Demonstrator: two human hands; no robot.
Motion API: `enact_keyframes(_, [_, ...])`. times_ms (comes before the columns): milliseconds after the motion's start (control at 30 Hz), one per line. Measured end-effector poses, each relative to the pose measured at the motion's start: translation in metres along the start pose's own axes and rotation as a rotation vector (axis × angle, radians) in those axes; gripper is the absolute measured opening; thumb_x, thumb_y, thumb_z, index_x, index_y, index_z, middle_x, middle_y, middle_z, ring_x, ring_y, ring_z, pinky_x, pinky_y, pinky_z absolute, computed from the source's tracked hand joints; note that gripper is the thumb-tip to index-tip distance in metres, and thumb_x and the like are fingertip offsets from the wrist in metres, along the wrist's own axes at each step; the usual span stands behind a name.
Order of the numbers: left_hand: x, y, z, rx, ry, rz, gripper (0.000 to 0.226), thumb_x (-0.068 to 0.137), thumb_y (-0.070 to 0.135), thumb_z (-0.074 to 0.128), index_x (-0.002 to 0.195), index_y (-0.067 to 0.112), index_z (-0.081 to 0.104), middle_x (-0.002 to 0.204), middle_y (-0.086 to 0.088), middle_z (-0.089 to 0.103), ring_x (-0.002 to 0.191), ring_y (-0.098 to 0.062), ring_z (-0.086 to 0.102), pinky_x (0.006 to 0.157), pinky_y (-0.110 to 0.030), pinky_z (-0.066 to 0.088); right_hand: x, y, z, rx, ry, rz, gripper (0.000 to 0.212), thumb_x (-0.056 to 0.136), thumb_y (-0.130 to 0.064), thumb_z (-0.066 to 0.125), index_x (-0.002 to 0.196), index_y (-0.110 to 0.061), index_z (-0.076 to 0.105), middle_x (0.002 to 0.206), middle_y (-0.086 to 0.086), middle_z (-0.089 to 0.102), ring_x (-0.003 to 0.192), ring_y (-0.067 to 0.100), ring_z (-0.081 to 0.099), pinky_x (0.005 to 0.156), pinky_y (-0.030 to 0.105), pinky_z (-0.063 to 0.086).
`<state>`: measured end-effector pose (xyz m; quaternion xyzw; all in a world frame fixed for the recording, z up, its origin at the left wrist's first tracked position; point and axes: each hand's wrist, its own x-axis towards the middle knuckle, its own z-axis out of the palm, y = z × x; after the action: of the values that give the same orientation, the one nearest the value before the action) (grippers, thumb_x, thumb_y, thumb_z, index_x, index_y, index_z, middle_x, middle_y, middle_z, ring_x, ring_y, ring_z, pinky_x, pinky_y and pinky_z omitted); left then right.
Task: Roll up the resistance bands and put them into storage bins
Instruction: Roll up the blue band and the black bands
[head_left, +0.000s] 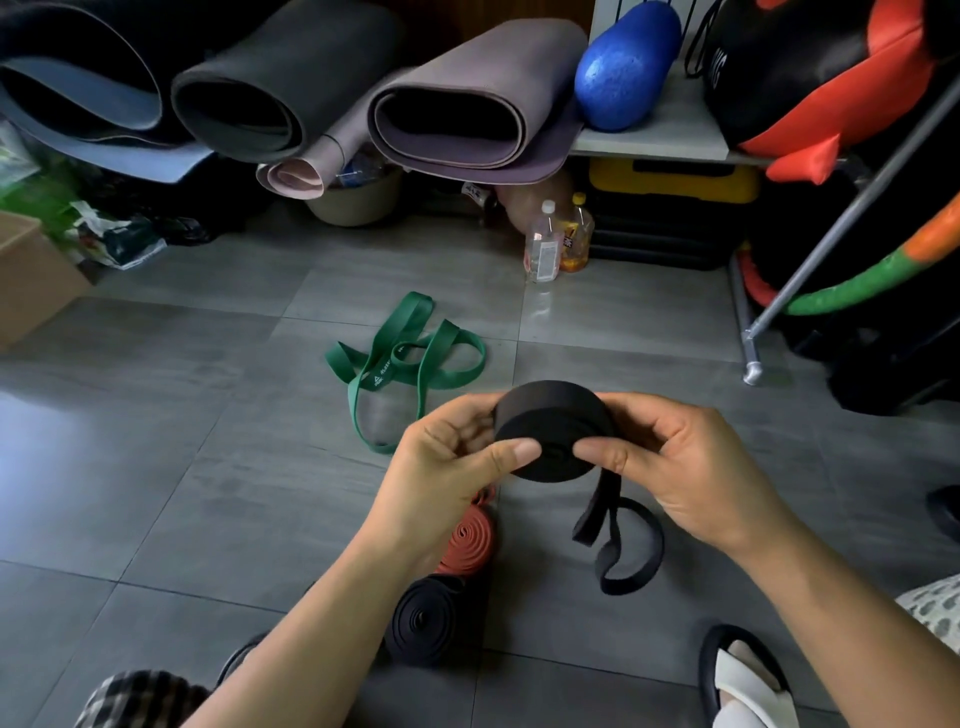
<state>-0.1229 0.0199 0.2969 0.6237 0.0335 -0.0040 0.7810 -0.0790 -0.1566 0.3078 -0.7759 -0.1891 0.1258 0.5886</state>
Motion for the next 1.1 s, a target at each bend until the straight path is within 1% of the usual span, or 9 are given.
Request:
enact_keyframes(100, [0.002, -0.001, -0.009, 0.491, -0.085, 0.065, 0.046, 0.066, 0.012, 0.078, 0.102, 0.035, 0.061, 0.098, 0.012, 0.068, 0.092, 0.001, 0.062, 0.081, -0.017, 0.049, -0.003, 0.000, -0.006, -0.413, -0.031, -0.046, 0.027, 0.073, -0.026, 0.073, 0.100, -0.028, 0.069, 0.090, -0.005, 0.073, 0.086, 0.011, 0.067, 0.081, 0.037, 0.052])
enact_keyframes(200, [0.002, 0.001, -0.010, 0.681, -0.105, 0.112, 0.041, 0.072, 0.004, 0.075, 0.090, 0.039, 0.061, 0.088, 0.013, 0.066, 0.078, -0.001, 0.060, 0.070, -0.010, 0.047, -0.006, 0.002, 0.001, -0.692, -0.037, -0.143, 0.027, 0.073, -0.028, 0.075, 0.098, -0.023, 0.070, 0.084, -0.003, 0.072, 0.079, 0.018, 0.065, 0.072, 0.042, 0.050])
enact_keyframes(367, [0.000, 0.009, -0.003, 0.219, 0.026, 0.044, 0.033, 0.068, -0.004, 0.069, 0.088, 0.021, 0.066, 0.075, -0.003, 0.072, 0.069, -0.019, 0.063, 0.068, -0.028, 0.053, -0.002, -0.005, -0.004, -0.137, 0.003, -0.021, 0.039, 0.060, -0.036, 0.071, 0.099, -0.036, 0.064, 0.094, -0.014, 0.071, 0.092, -0.001, 0.064, 0.085, 0.015, 0.047])
enact_keyframes(500, [-0.001, 0.010, 0.004, -0.092, 0.100, 0.033, 0.033, 0.066, 0.001, 0.061, 0.098, 0.005, 0.062, 0.076, 0.000, 0.072, 0.069, -0.013, 0.068, 0.058, -0.023, 0.055, 0.002, -0.004, -0.003, 0.181, 0.029, -0.017, 0.035, 0.056, -0.032, 0.073, 0.090, -0.026, 0.067, 0.089, -0.010, 0.073, 0.086, 0.004, 0.067, 0.076, 0.013, 0.050])
enact_keyframes(700, [-0.004, -0.005, 0.009, -0.364, 0.112, -0.102, 0.032, 0.073, 0.006, 0.064, 0.105, 0.003, 0.061, 0.099, -0.015, 0.070, 0.086, -0.025, 0.068, 0.067, -0.031, 0.059, 0.006, -0.003, 0.006, 0.396, 0.073, -0.011, 0.027, 0.059, -0.026, 0.071, 0.085, -0.024, 0.073, 0.086, -0.009, 0.073, 0.085, 0.004, 0.068, 0.073, 0.012, 0.048])
enact_keyframes(767, [-0.004, -0.004, 0.005, -0.226, 0.067, -0.111, 0.029, 0.078, 0.001, 0.065, 0.106, 0.008, 0.061, 0.102, -0.012, 0.068, 0.089, -0.020, 0.068, 0.070, -0.027, 0.058, 0.007, -0.005, 0.000, 0.281, 0.032, -0.014, 0.027, 0.061, -0.030, 0.070, 0.087, -0.029, 0.073, 0.089, -0.011, 0.073, 0.088, 0.005, 0.068, 0.075, 0.013, 0.049])
enact_keyframes(933, [0.001, -0.001, -0.011, 0.724, -0.146, 0.130, 0.044, 0.071, 0.016, 0.076, 0.107, 0.036, 0.060, 0.098, 0.020, 0.063, 0.089, 0.013, 0.056, 0.077, -0.010, 0.047, -0.001, -0.004, 0.003, -0.524, -0.057, -0.113, 0.030, 0.071, -0.021, 0.076, 0.100, -0.023, 0.070, 0.074, -0.016, 0.066, 0.078, 0.003, 0.061, 0.066, 0.018, 0.044])
enact_keyframes(1000, [0.000, -0.002, -0.009, 0.738, -0.106, 0.147, 0.031, 0.065, 0.024, 0.076, 0.095, 0.028, 0.068, 0.079, 0.016, 0.066, 0.073, 0.008, 0.056, 0.069, -0.015, 0.047, -0.004, -0.005, 0.009, -0.489, -0.082, -0.133, 0.030, 0.071, -0.021, 0.077, 0.100, -0.025, 0.070, 0.077, -0.016, 0.067, 0.079, 0.002, 0.061, 0.068, 0.018, 0.045])
enact_keyframes(1100, [-0.001, 0.003, -0.008, 0.439, -0.023, 0.116, 0.032, 0.056, 0.019, 0.081, 0.083, 0.025, 0.065, 0.078, 0.006, 0.070, 0.073, -0.005, 0.062, 0.073, -0.022, 0.051, -0.001, -0.008, 0.005, -0.187, -0.029, -0.090, 0.032, 0.066, -0.024, 0.076, 0.093, -0.037, 0.064, 0.089, -0.016, 0.071, 0.084, -0.003, 0.065, 0.080, 0.014, 0.048])
